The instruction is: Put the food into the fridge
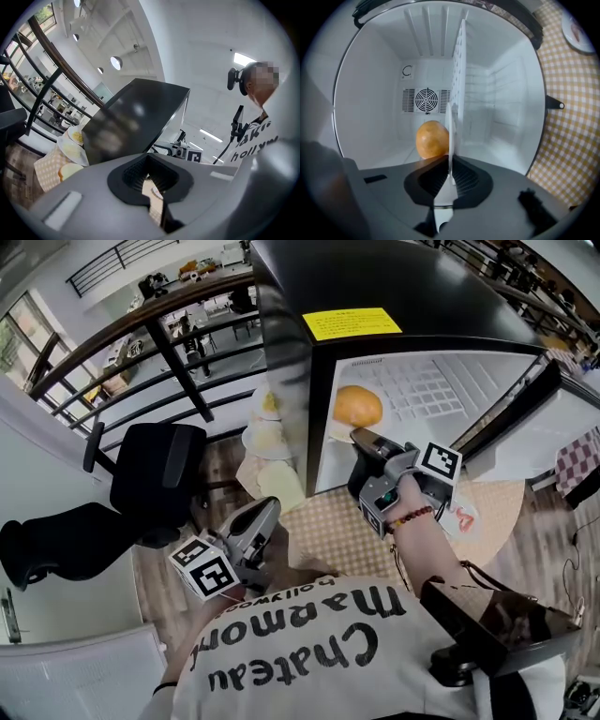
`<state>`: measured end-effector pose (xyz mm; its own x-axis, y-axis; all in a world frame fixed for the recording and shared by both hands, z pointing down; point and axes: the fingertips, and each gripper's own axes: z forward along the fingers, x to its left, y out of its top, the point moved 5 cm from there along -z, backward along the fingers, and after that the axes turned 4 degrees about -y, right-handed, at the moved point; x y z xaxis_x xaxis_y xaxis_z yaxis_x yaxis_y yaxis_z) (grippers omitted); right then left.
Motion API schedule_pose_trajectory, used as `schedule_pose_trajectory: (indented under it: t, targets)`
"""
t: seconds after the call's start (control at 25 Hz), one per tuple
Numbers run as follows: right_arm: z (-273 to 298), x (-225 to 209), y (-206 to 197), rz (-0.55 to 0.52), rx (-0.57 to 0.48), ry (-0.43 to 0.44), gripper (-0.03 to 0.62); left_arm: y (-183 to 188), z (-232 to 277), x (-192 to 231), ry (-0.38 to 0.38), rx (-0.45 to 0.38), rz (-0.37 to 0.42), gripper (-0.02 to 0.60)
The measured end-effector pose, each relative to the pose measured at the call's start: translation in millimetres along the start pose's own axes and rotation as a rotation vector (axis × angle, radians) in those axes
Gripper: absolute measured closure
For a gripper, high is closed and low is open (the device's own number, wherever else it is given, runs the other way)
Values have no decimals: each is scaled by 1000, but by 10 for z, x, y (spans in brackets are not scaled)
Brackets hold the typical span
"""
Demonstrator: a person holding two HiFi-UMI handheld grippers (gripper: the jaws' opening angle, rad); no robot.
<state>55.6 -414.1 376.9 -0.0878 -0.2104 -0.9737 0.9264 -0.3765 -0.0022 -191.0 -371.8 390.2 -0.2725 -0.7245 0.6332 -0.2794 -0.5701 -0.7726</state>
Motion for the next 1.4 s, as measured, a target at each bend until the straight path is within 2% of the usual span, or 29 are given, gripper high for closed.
schedule_pose_trajectory:
  t: [0.24, 0.36, 0.6, 0.68, 0.76, 1.04, 1.2, 1.28, 1.4]
  targets:
    - [-9, 33, -46, 6, -66, -52, 566, 51, -51, -30, -16, -5, 8, 581]
    - [5, 46, -65, 26, -120, -52, 566, 60, -95, -58, -21, -5, 8, 580]
    - [-40, 36, -21, -36, -206, -115, 566, 63, -220, -102, -18, -28, 21, 580]
    - [-58, 16, -22, -36, -224, -125, 541, 72, -280, -118, -19, -34, 23, 580]
    - [-76, 0, -32, -23, -235, -120, 508, 80, -329, -134, -21, -39, 25, 580]
    - [-314, -6, -1, -22, -311, -80, 499, 32, -384, -182, -42, -29, 15, 580]
    - [-589, 115, -87, -138, -364, -21, 499, 24, -420, -241, -74, -2, 14, 581]
    - [-761, 165, -196, -219, -383, 4, 545, 15, -438, -277, -96, 20, 23, 581]
    - [-1038, 125, -388, -364, -413, -25, 550, -29, -466, -356, -140, 45, 27, 581]
